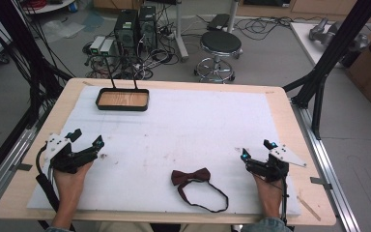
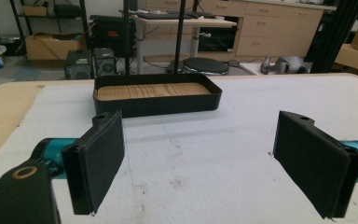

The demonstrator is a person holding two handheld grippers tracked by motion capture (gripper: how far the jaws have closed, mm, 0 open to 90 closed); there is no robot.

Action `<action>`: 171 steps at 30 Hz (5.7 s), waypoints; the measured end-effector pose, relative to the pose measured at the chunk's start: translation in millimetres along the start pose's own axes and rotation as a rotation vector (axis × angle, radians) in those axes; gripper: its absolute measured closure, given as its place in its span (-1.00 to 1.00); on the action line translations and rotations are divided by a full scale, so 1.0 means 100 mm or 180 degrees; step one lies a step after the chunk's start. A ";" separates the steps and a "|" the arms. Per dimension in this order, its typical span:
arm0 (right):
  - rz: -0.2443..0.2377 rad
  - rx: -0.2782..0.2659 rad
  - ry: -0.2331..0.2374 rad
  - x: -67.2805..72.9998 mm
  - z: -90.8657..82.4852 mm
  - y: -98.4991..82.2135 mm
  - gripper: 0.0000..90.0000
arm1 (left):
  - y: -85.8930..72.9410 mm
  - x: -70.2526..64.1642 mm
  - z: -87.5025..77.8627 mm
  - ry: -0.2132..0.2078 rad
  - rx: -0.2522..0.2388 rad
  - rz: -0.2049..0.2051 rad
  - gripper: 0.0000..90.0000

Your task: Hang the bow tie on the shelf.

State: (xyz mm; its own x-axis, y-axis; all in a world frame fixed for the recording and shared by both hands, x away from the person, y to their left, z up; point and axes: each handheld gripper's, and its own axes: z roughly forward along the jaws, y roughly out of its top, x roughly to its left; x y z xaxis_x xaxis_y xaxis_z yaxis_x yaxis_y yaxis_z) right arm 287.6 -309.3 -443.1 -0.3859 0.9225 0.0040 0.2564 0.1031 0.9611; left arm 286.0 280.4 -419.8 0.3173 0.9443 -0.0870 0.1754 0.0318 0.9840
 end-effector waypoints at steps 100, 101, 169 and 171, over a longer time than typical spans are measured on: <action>0.0080 0.0016 0.0031 -0.02 0.00 -0.01 -0.78 | -0.30 -2.09 0.94 -0.2903 0.1305 0.0898 0.14; 0.0081 0.0015 0.0032 -0.02 0.00 -0.01 -0.78 | -0.30 -2.10 0.94 -0.2901 0.1321 0.0916 0.16; 0.0093 0.0031 0.0026 -0.02 0.01 -0.01 -0.78 | 0.38 -1.40 0.97 -0.2562 0.0597 0.0504 0.69; 0.0093 0.0031 0.0026 -0.02 0.01 -0.01 -0.78 | 0.39 -1.37 0.98 -0.2542 0.0574 0.0473 0.69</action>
State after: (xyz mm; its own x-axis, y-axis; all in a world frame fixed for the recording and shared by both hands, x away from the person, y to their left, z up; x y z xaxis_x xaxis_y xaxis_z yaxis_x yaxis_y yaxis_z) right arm 288.7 -311.1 -444.5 -0.3854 0.9221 0.0343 0.2763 0.0799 0.9578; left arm 341.2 120.1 -384.5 0.9028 0.4159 -0.1091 0.2044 -0.1920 0.9599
